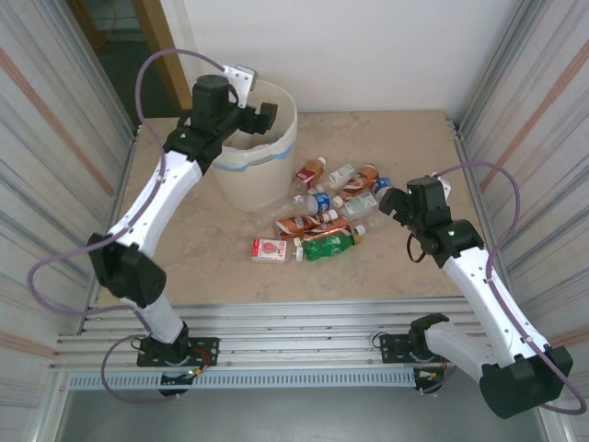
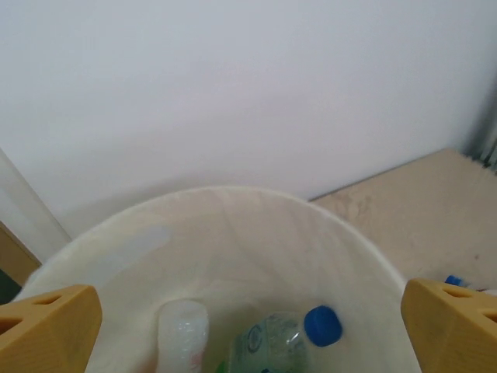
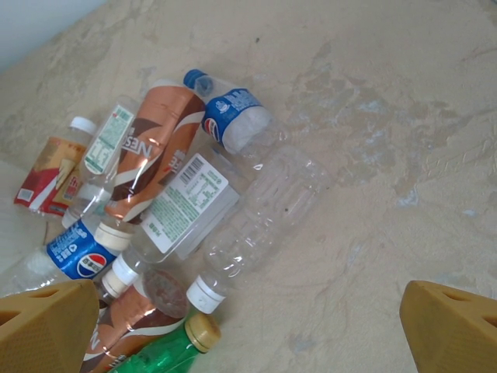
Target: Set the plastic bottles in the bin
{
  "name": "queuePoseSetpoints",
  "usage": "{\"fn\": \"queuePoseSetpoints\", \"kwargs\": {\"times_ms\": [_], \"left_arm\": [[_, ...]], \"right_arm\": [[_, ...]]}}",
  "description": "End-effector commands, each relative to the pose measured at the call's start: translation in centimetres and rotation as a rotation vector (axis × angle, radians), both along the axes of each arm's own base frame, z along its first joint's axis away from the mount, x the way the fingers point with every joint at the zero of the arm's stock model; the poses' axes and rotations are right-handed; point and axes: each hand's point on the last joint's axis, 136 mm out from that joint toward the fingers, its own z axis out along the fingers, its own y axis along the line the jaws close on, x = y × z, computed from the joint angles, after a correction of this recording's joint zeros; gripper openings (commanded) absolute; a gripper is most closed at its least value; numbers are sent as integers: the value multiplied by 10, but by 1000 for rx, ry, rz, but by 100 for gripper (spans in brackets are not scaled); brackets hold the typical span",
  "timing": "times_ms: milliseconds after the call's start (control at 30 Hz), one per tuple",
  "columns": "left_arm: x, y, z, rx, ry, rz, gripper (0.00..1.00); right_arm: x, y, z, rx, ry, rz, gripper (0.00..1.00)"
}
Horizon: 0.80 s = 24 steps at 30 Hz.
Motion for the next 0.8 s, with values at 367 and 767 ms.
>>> {"fn": "queuePoseSetpoints", "kwargs": {"times_ms": [367,767], "left_arm": [[-118,37,-56,-356,93,207,99],[-194,63,-208,-548,353,584,97]], "right_arm": [[3,-5,-20,-50,64,-10,98],[7,-3,-26,-52,78,-2,98]]}}
